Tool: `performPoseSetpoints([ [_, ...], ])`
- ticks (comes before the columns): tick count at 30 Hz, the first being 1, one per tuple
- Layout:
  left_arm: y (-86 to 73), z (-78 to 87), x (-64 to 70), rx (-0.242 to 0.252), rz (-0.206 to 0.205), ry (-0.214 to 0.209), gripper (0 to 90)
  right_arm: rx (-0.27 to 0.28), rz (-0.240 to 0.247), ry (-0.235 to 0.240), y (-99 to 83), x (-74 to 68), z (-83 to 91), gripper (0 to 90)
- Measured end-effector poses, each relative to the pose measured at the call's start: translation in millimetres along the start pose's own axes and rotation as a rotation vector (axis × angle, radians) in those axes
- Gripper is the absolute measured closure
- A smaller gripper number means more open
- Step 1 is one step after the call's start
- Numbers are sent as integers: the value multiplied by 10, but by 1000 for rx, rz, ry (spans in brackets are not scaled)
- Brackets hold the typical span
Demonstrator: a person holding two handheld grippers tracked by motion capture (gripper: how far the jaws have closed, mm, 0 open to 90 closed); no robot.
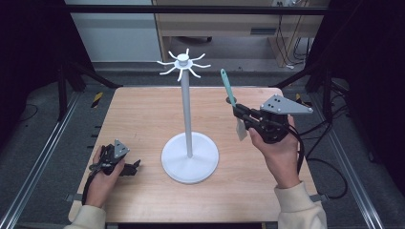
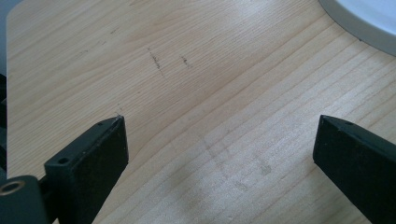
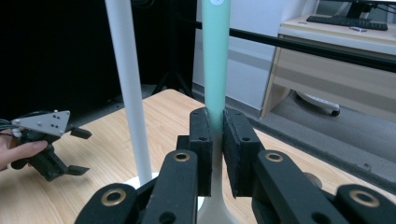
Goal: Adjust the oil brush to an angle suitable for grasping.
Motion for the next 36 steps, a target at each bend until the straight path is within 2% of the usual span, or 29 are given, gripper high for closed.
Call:
performPoseSetpoints([
  [18,-2,-2,4,-1,-2,-1,28,57,14,54,134,-166,15,825],
  [36,-2,-3,6,0,1,-1,28,86,66,114,243,-522,11,825],
])
Point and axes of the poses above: each handheld gripper's, and its own axes: z roughly backward along the jaws, y roughly out of its top, x roughly to its right, the point moved 6 cm from there along -z, roughly forward along the jaws, and after that the axes turned 10 degrees about y, right-handed, at the moved point
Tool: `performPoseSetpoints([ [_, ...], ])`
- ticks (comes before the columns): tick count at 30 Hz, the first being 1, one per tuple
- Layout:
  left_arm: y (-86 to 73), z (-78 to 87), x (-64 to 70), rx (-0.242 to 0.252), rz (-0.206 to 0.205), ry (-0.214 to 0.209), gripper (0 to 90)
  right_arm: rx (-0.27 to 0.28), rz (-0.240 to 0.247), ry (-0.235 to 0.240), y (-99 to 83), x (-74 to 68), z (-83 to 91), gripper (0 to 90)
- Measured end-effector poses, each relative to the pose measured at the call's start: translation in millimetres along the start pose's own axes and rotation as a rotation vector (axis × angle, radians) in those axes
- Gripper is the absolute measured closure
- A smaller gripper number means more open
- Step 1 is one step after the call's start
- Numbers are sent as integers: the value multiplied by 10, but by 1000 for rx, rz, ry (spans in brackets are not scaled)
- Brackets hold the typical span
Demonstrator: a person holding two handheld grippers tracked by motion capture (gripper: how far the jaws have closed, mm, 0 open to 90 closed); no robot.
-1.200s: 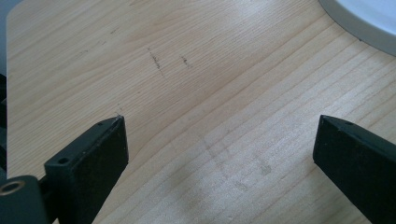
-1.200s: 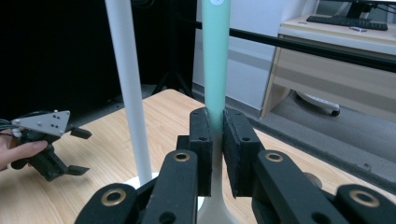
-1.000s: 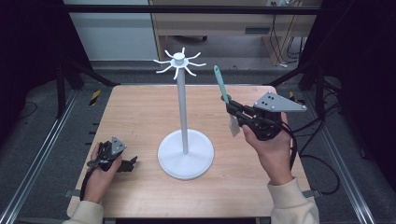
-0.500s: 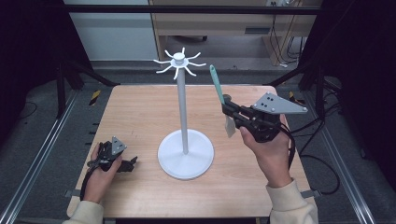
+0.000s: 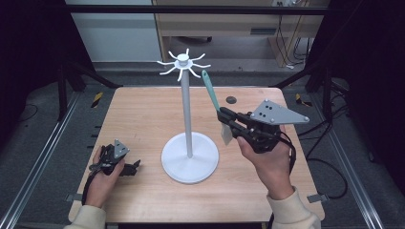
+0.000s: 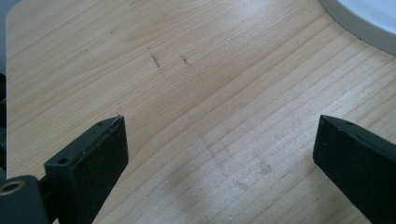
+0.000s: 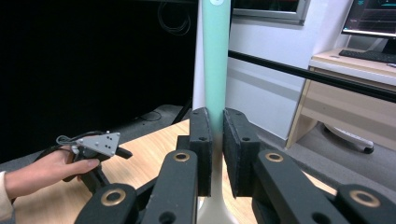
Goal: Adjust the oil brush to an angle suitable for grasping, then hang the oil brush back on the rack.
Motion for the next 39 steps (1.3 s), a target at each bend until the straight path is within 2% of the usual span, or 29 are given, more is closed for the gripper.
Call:
performPoseSetpoints([
  [39,-11,-4,9,-7,-6,-6,28,-32,8,6,-18,-45,-100,824],
])
Point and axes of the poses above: each handheld gripper's, and its own axes: z roughly backward along the jaws, y roughly out of its top, x roughly to its right, the point moved 6 cm from there along -z, roughly forward along the jaws, and after that the axes turned 10 degrees about y, right-handed, at the moved point
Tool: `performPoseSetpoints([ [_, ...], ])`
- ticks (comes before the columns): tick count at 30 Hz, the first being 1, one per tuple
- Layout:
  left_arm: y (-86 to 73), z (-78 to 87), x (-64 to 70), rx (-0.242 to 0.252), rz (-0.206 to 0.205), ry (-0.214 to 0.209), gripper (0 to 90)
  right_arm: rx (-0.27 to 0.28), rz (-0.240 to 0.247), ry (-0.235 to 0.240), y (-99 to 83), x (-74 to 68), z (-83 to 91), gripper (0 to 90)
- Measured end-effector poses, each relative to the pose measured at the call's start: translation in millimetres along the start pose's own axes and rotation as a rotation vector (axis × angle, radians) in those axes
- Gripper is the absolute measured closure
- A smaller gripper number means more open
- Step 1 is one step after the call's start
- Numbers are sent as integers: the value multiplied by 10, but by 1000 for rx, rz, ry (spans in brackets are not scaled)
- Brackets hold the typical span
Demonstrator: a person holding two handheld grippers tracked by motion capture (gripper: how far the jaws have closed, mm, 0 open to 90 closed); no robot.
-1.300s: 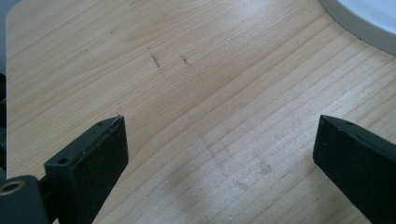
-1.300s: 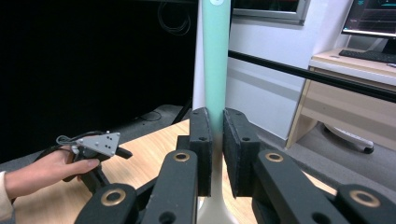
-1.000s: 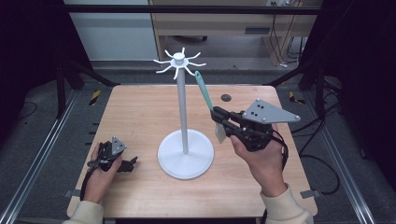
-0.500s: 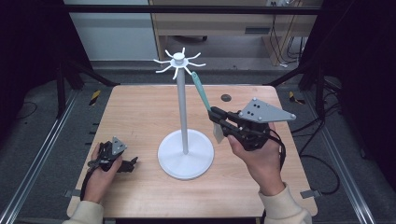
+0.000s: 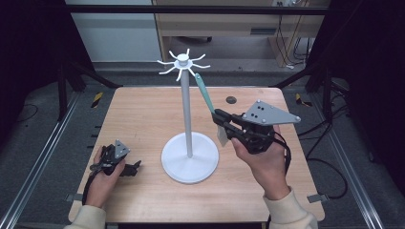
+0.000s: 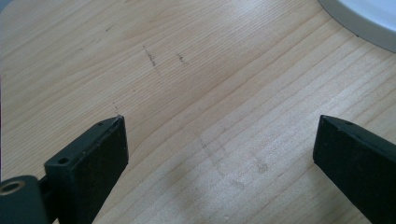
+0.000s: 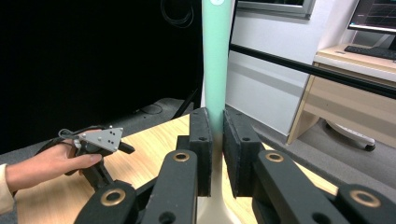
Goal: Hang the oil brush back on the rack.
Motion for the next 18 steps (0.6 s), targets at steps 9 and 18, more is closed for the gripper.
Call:
performPoseSetpoints([
  [9,4,-5,9,-1,-3,-4,28,-3,3,-5,2,-2,-29,824],
  [18,4,-5,12,-2,-4,-4,28,-14,-2,-9,7,8,-83,824],
])
Point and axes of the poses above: each handheld gripper's, and its own axes: z roughly backward along the jaws, y roughly out of its top, x roughly to its right, the point moved 6 cm from there along -z, roughly forward along the jaws, and after that the axes turned 10 degrees about y, right-handed, at the moved point
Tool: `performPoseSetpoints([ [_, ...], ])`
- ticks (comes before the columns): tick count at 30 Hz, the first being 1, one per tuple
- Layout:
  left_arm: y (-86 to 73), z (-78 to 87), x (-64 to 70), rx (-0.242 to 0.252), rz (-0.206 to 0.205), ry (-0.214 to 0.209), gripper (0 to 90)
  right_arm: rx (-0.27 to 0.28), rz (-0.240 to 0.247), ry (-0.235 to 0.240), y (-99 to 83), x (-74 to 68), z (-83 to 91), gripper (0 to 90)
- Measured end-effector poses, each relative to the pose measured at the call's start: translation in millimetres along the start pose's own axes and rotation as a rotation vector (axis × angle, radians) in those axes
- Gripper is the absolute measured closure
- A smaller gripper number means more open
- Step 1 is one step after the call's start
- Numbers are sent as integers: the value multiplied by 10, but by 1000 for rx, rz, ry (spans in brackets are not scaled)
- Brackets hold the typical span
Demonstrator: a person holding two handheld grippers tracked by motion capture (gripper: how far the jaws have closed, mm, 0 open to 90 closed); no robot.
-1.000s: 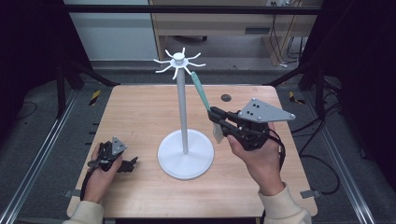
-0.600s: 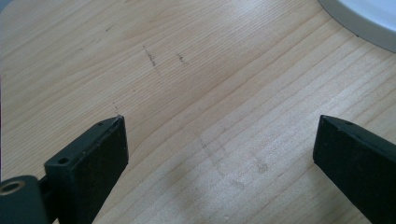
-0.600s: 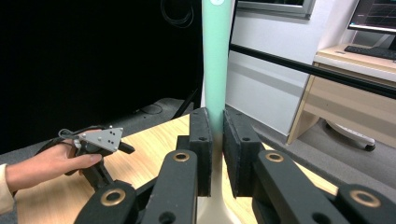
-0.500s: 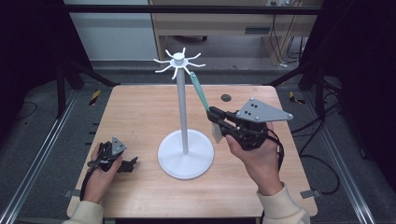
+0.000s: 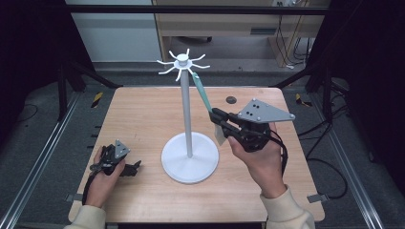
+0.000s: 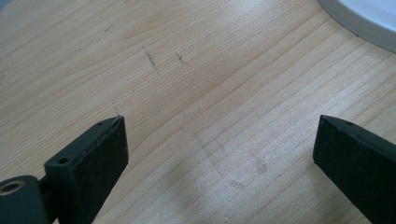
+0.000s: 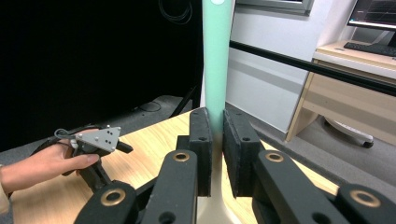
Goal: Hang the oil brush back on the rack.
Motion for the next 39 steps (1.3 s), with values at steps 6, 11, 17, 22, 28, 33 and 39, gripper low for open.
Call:
performPoseSetpoints([
  [6,-1,0,-5,1,0,2,28,-4,-9,-3,5,15,-63,824],
  [11,1,-1,1,1,-5,0,28,1,-11,-4,4,21,-110,823],
  [17,0,-2,-1,0,-3,1,28,-2,-12,-7,-9,13,-129,822],
  [22,0,-1,3,-1,-3,0,28,-6,-11,-11,-20,13,-141,822],
  [28,1,1,-1,1,0,1,29,-4,-17,-10,-41,4,-189,821],
  [33,1,0,-1,2,1,-1,29,-7,-13,-8,-37,-8,-234,815],
  [39,1,0,0,1,1,-1,28,-12,-8,2,-25,-26,-257,833],
])
Point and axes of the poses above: each handheld gripper's, and its own axes: z roughly backward along the jaws, y roughly out of its top, x roughly to its right, the point moved 6 cm from there along -z, roughly forward along the jaws, and after that the axes turned 10 degrees about y, right-handed, at the moved point
